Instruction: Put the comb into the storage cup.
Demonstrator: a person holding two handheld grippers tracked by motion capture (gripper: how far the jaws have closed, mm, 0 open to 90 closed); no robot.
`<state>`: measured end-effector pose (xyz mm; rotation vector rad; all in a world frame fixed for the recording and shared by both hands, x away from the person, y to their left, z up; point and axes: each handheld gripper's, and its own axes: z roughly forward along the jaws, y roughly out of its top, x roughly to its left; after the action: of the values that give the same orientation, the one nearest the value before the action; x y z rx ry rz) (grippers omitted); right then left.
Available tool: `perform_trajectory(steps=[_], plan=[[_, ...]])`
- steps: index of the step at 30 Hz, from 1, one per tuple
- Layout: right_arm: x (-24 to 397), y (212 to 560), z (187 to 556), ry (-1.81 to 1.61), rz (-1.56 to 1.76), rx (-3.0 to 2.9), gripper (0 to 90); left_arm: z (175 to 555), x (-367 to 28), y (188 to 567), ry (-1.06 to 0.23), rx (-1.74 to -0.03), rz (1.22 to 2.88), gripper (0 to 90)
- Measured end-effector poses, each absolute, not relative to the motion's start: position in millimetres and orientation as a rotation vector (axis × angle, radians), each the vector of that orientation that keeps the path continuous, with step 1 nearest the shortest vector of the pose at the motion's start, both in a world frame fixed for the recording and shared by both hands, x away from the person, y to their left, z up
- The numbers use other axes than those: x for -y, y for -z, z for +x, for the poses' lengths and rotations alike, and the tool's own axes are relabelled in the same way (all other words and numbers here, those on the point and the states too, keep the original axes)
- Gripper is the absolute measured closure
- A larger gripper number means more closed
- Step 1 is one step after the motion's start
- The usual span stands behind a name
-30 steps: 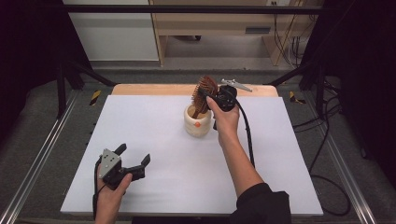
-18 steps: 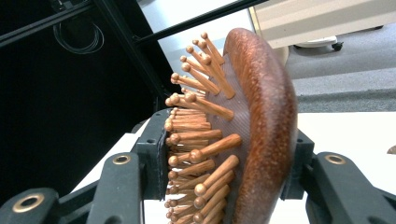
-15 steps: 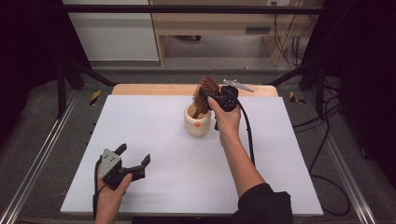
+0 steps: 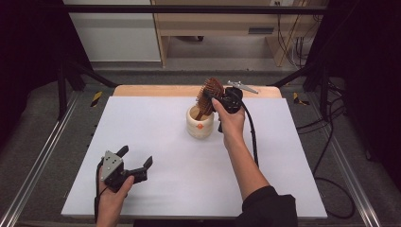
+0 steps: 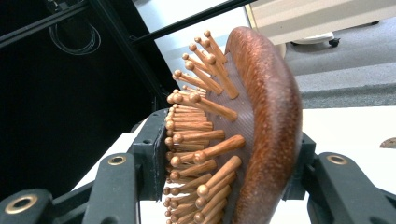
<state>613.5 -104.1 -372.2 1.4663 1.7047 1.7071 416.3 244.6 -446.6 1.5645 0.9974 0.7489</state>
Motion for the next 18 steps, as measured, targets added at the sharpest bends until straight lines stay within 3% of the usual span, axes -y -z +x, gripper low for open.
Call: perform_trajectory(steps=[18], plan=[[108.1,373.9,614.0,-1.709,1.495,-1.698,43.7,416.7,-243.8,447.0,-0.741,-0.992,1.57,2.0]])
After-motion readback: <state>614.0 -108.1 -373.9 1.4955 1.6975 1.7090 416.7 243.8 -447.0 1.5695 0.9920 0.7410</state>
